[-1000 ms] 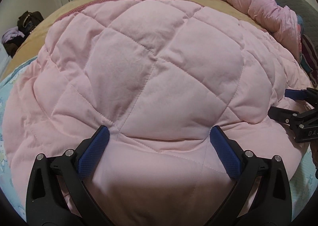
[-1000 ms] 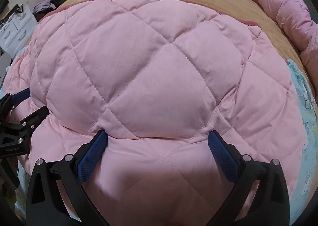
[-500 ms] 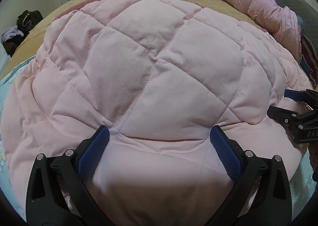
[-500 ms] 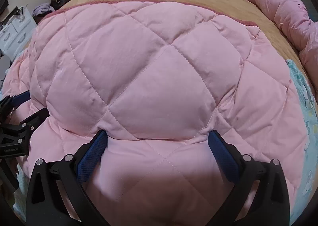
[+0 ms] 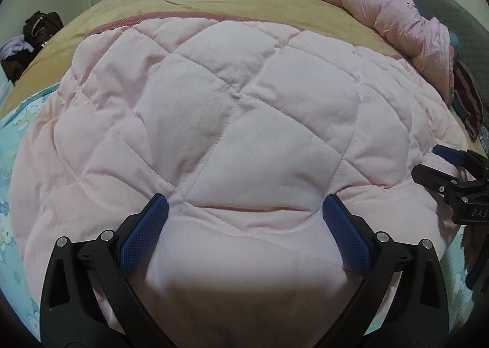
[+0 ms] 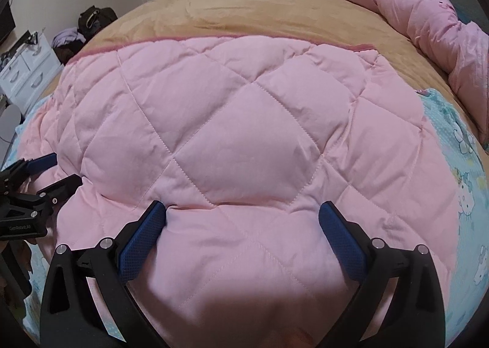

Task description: Fold large clothes

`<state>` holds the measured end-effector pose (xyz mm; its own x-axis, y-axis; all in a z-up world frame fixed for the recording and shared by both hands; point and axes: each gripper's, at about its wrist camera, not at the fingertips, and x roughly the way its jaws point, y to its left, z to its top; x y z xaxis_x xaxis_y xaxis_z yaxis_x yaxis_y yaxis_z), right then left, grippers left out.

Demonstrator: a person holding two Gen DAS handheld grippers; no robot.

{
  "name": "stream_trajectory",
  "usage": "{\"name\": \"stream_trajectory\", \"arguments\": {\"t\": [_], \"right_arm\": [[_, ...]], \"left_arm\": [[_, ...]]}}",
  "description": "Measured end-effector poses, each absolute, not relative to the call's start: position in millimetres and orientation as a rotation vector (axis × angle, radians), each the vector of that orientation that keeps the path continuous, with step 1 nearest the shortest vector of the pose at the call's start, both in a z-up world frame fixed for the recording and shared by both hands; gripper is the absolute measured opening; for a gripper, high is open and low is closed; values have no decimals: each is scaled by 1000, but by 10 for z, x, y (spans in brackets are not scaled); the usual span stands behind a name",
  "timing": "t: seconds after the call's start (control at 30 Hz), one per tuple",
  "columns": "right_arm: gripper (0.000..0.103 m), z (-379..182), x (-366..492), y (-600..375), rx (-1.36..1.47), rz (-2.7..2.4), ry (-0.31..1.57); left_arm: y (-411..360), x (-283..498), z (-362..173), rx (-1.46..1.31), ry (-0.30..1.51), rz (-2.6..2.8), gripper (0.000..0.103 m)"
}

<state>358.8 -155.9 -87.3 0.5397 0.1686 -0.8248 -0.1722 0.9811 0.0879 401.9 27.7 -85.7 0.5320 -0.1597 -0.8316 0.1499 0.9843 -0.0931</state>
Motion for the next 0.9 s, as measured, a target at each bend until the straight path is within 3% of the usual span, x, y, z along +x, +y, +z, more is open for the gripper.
{"name": "stream_trajectory", "arguments": {"t": [0.9], "right_arm": [[99,6,2797,-1845,117,259,722]], "left_arm": [[385,3206,23,-135,748,-168,95]]}}
